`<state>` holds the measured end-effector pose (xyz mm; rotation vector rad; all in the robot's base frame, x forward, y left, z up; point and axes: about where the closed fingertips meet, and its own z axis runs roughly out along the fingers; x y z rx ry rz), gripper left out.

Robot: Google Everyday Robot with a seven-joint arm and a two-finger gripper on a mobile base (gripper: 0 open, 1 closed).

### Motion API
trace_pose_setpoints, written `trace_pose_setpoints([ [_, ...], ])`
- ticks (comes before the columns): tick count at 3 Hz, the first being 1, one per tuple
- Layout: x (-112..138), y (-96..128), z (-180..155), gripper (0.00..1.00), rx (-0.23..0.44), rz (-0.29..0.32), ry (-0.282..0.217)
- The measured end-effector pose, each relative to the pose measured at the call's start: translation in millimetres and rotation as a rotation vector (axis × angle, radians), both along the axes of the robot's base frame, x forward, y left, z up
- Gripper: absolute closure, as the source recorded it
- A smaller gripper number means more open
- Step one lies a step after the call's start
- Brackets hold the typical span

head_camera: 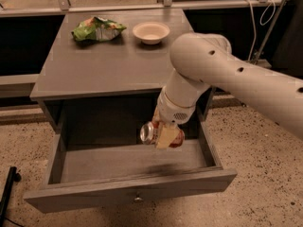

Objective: Place coke can into top drawer

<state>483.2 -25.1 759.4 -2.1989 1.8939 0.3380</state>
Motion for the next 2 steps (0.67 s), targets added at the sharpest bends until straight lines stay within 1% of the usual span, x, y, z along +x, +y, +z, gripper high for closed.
trace_pose_setpoints([
  [1, -2, -4, -60, 1.0, -0.029, -0.007, 0.083],
  [2, 20, -5, -88, 1.0, -0.088, 0.0, 0.077],
])
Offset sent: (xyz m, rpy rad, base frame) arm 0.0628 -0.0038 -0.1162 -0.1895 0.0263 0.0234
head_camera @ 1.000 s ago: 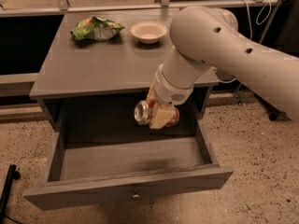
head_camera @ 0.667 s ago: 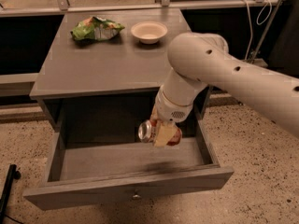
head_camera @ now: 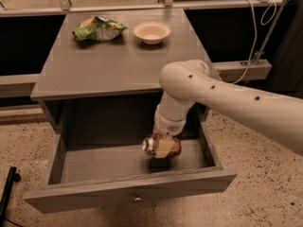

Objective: Place coke can into top drawer

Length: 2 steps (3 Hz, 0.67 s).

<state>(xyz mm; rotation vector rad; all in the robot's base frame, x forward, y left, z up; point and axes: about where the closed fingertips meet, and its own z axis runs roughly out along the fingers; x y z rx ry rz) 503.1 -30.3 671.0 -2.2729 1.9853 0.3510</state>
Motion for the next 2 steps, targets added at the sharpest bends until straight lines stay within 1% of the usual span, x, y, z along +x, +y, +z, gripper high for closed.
trace_pose_setpoints([
  [1, 23.5, 12.5, -3.6, 0.74, -0.078, 0.027, -0.08],
  [2, 30.7, 18.7, -9.4, 0.5, -0.072, 0.023, -0.136],
])
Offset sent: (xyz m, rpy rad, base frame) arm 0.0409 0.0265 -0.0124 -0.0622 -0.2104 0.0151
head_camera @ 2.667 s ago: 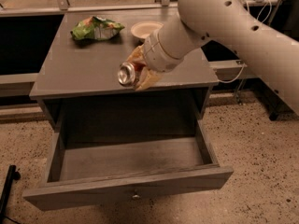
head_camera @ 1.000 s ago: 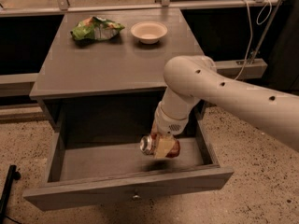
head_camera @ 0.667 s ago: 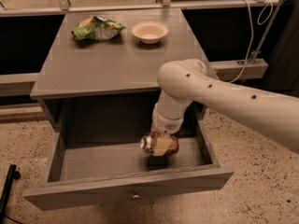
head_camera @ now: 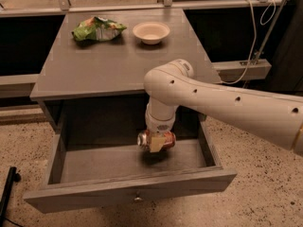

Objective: Place coke can into top drawer

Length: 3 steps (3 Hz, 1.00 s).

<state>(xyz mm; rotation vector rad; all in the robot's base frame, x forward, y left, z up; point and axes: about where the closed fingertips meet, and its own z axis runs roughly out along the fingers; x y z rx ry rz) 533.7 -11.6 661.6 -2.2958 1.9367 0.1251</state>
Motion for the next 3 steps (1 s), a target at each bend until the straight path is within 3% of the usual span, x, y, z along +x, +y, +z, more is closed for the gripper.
trace_pose_setpoints([
  [2, 0.8, 0.5, -0.2, 0.05, 0.002, 0.0, -0.003],
  [3, 0.1, 1.3, 3.4, 0.0, 0.01, 0.008, -0.011],
])
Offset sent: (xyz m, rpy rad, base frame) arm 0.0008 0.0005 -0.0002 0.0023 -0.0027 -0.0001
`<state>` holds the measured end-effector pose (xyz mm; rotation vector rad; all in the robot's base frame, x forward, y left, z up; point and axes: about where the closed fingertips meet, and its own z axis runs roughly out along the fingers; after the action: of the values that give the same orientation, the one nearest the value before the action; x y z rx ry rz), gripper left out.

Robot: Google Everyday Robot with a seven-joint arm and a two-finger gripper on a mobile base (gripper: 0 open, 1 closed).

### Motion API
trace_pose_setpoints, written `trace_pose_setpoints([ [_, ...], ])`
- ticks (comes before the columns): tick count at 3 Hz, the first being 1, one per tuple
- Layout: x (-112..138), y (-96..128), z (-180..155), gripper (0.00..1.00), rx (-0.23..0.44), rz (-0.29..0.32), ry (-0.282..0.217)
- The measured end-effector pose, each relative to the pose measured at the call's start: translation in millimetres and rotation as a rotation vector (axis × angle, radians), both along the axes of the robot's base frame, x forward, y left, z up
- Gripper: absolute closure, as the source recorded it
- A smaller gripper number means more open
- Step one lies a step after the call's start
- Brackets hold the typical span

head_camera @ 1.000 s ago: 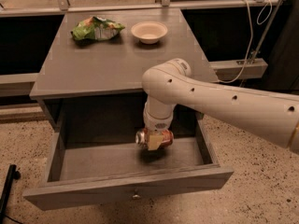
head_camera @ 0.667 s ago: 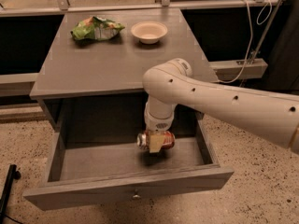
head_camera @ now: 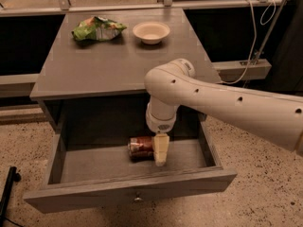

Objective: Place coke can into top drawer

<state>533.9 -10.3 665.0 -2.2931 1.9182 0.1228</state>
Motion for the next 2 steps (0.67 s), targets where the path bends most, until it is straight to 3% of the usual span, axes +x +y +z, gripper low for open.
trace_pose_setpoints([
  [1, -4, 5, 23, 0.0, 0.045, 0.046, -0.047],
  [2, -18, 8, 78, 0.0, 0.087, 0.128, -0.138],
])
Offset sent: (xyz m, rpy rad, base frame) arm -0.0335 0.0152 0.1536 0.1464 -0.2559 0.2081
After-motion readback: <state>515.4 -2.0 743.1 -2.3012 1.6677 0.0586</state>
